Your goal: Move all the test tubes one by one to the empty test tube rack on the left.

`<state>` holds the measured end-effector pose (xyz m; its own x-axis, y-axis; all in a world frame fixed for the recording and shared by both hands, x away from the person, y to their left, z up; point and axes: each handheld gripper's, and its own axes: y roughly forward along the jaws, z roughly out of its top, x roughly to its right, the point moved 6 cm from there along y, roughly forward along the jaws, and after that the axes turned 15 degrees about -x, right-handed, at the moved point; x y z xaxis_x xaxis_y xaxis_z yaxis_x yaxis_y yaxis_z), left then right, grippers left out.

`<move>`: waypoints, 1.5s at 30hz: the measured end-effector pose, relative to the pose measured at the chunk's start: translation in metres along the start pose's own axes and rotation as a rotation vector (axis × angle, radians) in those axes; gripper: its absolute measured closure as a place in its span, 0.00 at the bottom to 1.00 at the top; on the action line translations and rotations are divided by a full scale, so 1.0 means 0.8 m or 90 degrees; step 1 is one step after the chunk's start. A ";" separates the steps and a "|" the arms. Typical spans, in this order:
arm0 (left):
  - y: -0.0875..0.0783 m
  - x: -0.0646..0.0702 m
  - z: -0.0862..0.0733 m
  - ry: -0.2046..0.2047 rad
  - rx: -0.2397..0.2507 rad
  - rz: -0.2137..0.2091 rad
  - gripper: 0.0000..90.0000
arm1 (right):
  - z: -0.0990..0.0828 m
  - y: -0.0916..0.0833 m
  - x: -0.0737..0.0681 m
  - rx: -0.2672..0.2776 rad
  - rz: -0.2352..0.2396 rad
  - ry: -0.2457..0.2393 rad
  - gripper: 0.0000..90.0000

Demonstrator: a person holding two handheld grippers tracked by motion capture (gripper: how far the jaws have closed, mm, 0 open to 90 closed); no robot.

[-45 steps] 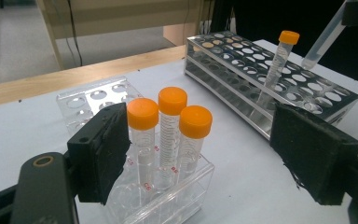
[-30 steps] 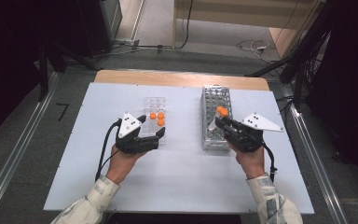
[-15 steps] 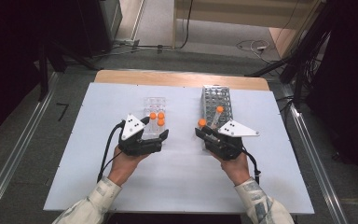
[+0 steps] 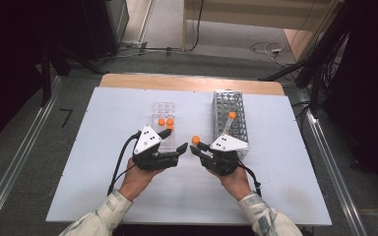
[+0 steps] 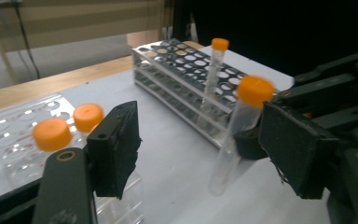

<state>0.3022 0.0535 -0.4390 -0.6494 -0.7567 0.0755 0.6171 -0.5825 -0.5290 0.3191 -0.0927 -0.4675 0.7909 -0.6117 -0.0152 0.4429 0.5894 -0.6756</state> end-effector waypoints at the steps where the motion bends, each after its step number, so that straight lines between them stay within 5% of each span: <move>1: 0.000 0.003 0.000 0.006 0.001 -0.008 0.36 | -0.001 0.002 -0.002 -0.004 0.003 -0.002 0.80; 10: 0.005 0.016 -0.003 0.027 -0.011 -0.041 0.54 | 0.000 0.012 -0.023 -0.014 0.029 -0.021 0.80; 23: 0.009 0.018 -0.006 0.038 -0.015 -0.033 0.74 | 0.001 0.016 -0.035 -0.017 0.049 -0.027 0.80; 38: 0.009 0.017 -0.007 0.032 -0.012 -0.037 0.78 | 0.002 0.014 -0.035 -0.013 0.051 -0.024 0.79; 45: -0.002 0.004 0.000 0.009 0.008 -0.021 0.78 | 0.004 0.013 -0.035 -0.023 0.067 -0.040 0.43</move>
<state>0.2993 0.0520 -0.4378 -0.6755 -0.7329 0.0803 0.6007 -0.6103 -0.5164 0.3026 -0.0678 -0.4719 0.8579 -0.5121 -0.0413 0.3417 0.6287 -0.6986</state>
